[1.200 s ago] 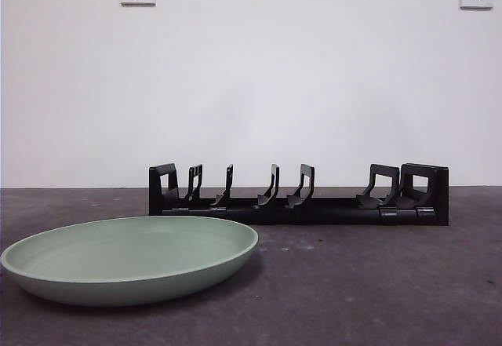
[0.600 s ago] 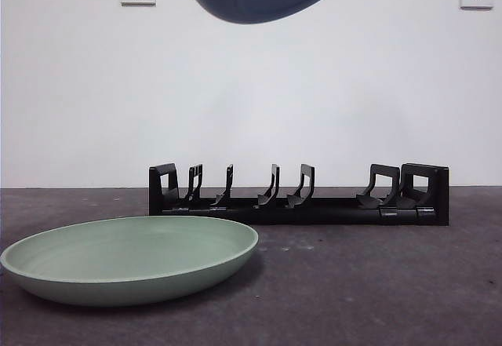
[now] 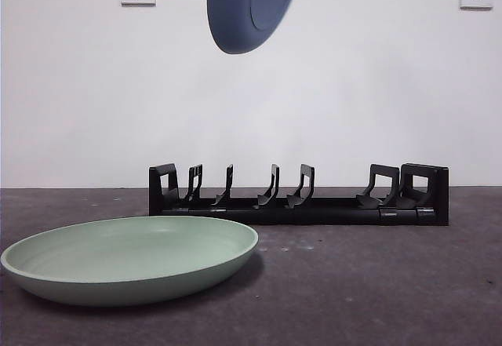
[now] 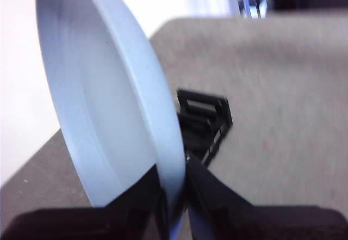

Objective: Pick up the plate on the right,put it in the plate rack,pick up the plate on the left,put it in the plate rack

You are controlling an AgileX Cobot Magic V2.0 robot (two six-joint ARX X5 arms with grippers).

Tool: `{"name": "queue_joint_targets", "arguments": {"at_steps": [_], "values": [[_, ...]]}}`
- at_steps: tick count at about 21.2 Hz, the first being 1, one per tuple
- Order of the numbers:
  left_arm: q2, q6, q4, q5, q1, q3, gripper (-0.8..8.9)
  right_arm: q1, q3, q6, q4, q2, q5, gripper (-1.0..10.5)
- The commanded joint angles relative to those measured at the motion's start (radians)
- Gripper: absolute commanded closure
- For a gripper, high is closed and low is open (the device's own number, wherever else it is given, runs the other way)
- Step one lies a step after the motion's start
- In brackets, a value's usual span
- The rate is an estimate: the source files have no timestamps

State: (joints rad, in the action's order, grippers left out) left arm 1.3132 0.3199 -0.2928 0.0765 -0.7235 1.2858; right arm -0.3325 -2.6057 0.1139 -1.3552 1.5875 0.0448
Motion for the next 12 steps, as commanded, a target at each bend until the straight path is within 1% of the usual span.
{"name": "queue_joint_targets", "arguments": {"at_steps": [1,2,3,6,8,12], "values": [[0.001,-0.238,0.088,0.071,0.066,-0.001,8.22,-0.002,-0.015,-0.014,-0.023,-0.018,0.028,4.4],[0.007,-0.291,0.116,0.091,0.091,-0.001,8.22,-0.002,-0.011,-0.013,-0.023,-0.027,0.069,4.4],[0.013,-0.321,0.130,0.093,0.104,-0.001,8.22,-0.002,-0.007,-0.013,-0.024,-0.031,0.096,4.4],[0.041,-0.369,0.152,0.091,0.132,-0.001,8.22,-0.003,0.031,-0.013,-0.024,-0.051,0.167,4.4],[0.066,-0.374,0.154,0.091,0.143,-0.001,8.22,-0.008,0.083,-0.013,-0.024,-0.072,0.208,4.4],[0.126,-0.380,0.181,0.074,0.148,-0.001,8.22,-0.046,0.246,-0.040,-0.024,-0.140,0.209,4.4]]}}
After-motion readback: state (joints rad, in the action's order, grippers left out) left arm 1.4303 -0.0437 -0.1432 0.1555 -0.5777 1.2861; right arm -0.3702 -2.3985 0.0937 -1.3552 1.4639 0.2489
